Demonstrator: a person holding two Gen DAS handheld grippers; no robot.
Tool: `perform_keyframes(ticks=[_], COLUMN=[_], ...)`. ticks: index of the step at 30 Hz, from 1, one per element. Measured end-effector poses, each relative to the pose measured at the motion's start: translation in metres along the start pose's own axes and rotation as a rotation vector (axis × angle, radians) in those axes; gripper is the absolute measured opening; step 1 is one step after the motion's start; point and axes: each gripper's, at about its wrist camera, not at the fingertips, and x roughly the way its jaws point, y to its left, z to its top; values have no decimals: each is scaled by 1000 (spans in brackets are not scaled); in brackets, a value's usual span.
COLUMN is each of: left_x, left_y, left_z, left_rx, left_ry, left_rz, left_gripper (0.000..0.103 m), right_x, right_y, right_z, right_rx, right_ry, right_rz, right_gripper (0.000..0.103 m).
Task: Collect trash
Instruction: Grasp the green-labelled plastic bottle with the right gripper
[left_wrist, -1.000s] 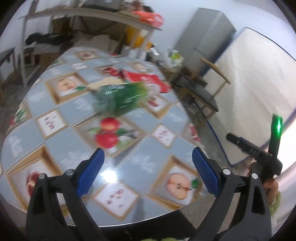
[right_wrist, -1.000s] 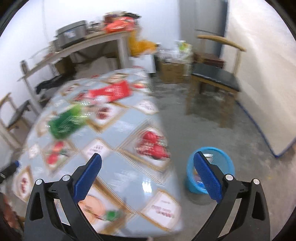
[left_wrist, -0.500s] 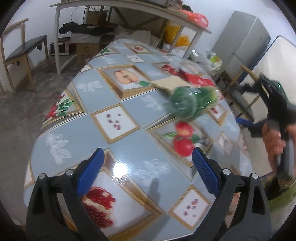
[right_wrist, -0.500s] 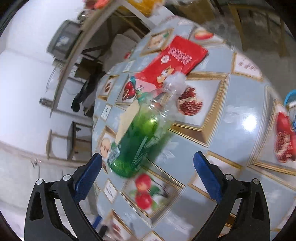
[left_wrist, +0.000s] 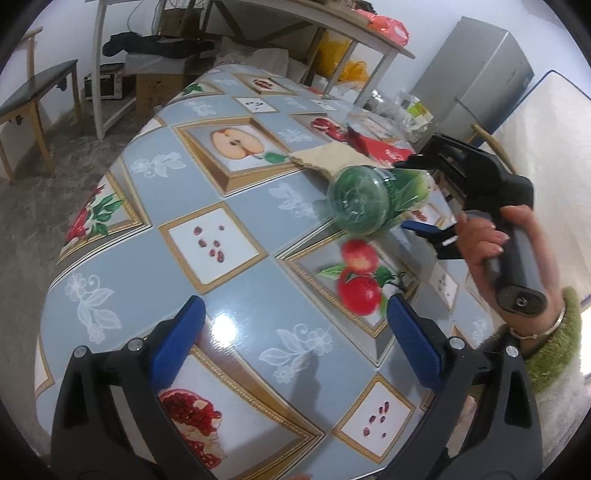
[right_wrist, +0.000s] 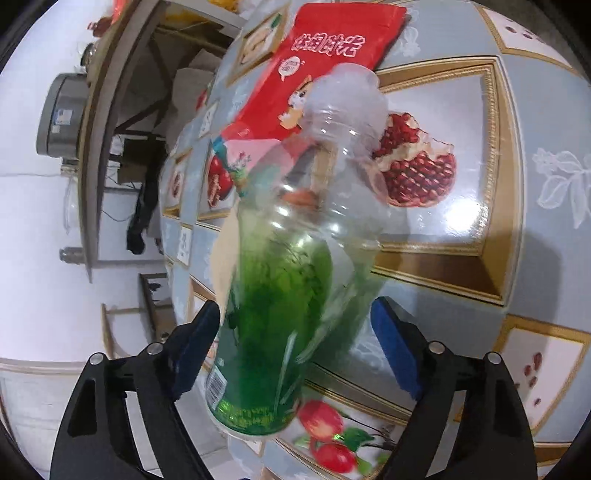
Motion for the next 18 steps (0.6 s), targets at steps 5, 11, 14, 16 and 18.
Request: perform_keyframes(ticks=[5,11,14,16,18], left_x=[-3,-12,-14,-16,-17], left_y=[-5,-4,-5,-6,-10], left_z=[0,1,0,-1,-3], left_rx=[23,18,25,33,44], left_ry=[-30,-54,-52,-48,-42], left_rz=[7,2,-12,-32,-55], left_gripper=[95,95,95,95,95], right_x=[6,-4,-10,-15,-20], right_y=[-9,-24,-36,-42,-48], right_z=[3,-2,-8,-13,-24], right_rx=[47,28,3,-35,-92], right_ry=[66,103,160,211,278], right_rz=[100,133,155,160,159], right_gripper=[65,64,64,64,64])
